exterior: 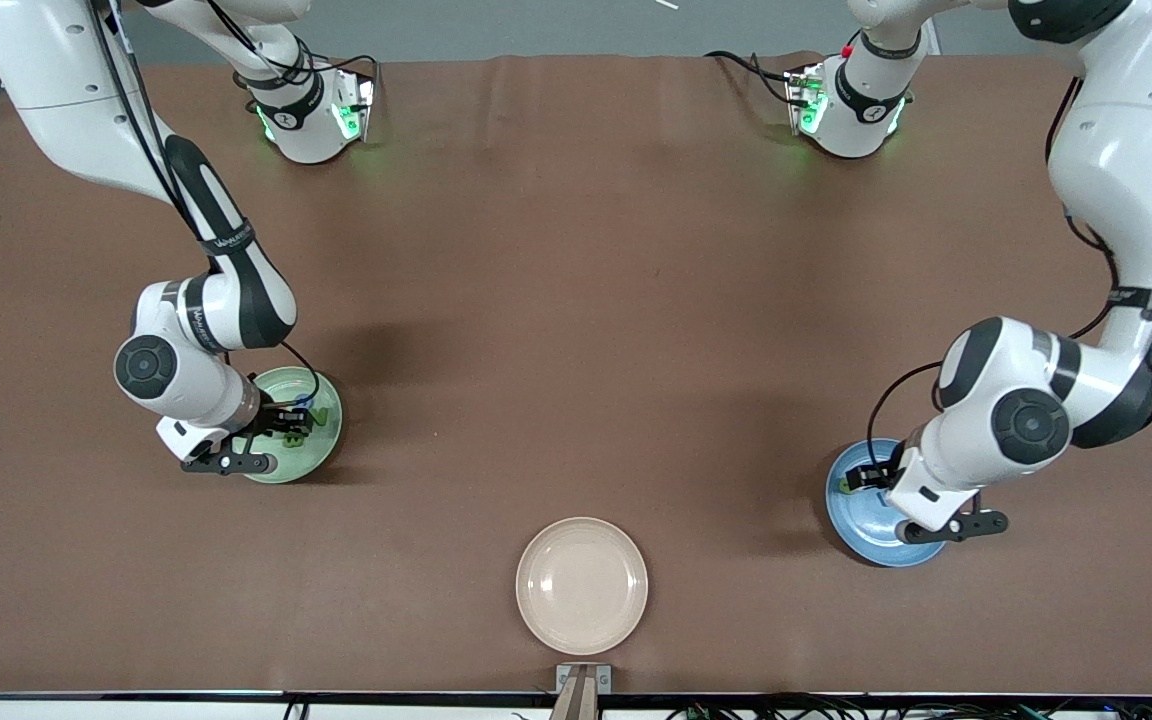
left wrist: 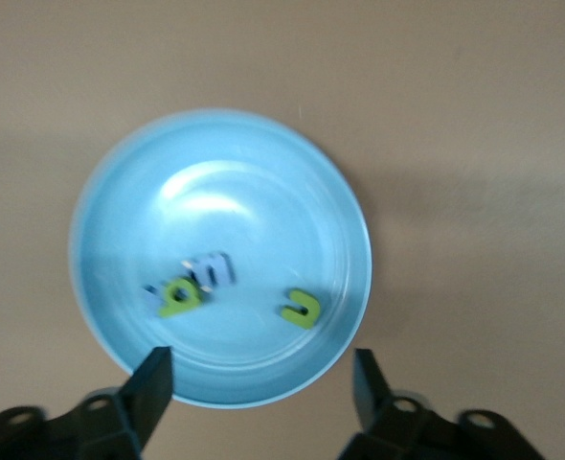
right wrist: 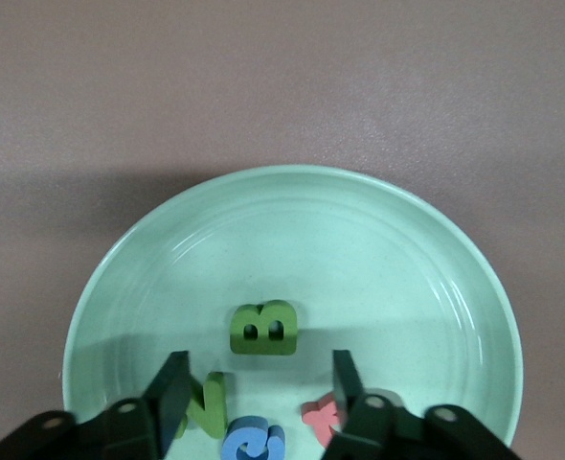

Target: Sort upper and lower case letters into plates

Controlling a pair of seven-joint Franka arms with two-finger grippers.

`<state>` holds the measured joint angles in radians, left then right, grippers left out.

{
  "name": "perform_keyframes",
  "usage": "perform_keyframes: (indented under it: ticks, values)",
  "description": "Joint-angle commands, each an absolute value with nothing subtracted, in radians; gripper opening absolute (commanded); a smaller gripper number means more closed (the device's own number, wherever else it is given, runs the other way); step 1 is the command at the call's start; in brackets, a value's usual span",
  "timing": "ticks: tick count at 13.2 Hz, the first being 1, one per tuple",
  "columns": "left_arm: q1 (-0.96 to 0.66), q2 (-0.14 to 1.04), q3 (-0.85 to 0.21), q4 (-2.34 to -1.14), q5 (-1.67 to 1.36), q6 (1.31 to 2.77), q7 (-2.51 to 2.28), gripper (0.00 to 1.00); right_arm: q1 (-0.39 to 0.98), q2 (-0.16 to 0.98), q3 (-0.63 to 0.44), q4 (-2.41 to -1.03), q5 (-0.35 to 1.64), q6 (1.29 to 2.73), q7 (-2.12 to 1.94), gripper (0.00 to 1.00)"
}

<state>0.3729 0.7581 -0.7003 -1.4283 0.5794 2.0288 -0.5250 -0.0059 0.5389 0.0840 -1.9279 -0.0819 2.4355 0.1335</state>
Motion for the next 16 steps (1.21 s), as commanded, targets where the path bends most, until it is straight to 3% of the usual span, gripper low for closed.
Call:
perform_keyframes:
  ticks: [1, 3, 9, 12, 13, 16]
  values:
    - [0.396, 0.606, -0.701, -1.451, 0.522, 2.003, -0.459, 1.00, -0.012, 0.497, 0.087, -1.899, -0.066, 2.341, 0.120, 1.00]
    - [0.411, 0.520, -0.703, -1.453, 0.476, 1.991, -0.456, 1.00, -0.014, 0.451, 0.086, -1.826, -0.067, 2.178, 0.118, 1.00]
    - [0.414, 0.303, -0.744, -1.453, 0.390, 1.746, -0.355, 1.00, -0.067, 0.324, 0.077, -1.581, -0.067, 1.662, 0.035, 1.00]
    - [0.431, 0.198, -0.733, -1.453, 0.273, 1.657, -0.261, 1.00, -0.063, 0.330, 0.077, -1.430, -0.075, 1.528, 0.052, 1.00]
    - [0.405, 0.143, -0.668, -1.457, 0.218, 1.632, -0.227, 1.00, -0.066, 0.333, 0.077, -1.372, -0.077, 1.472, 0.054, 1.00]
    - [0.140, 0.017, -0.308, -1.520, 0.028, 1.589, -0.138, 1.00, -0.077, 0.333, 0.077, -1.319, -0.075, 1.439, 0.042, 1.00]
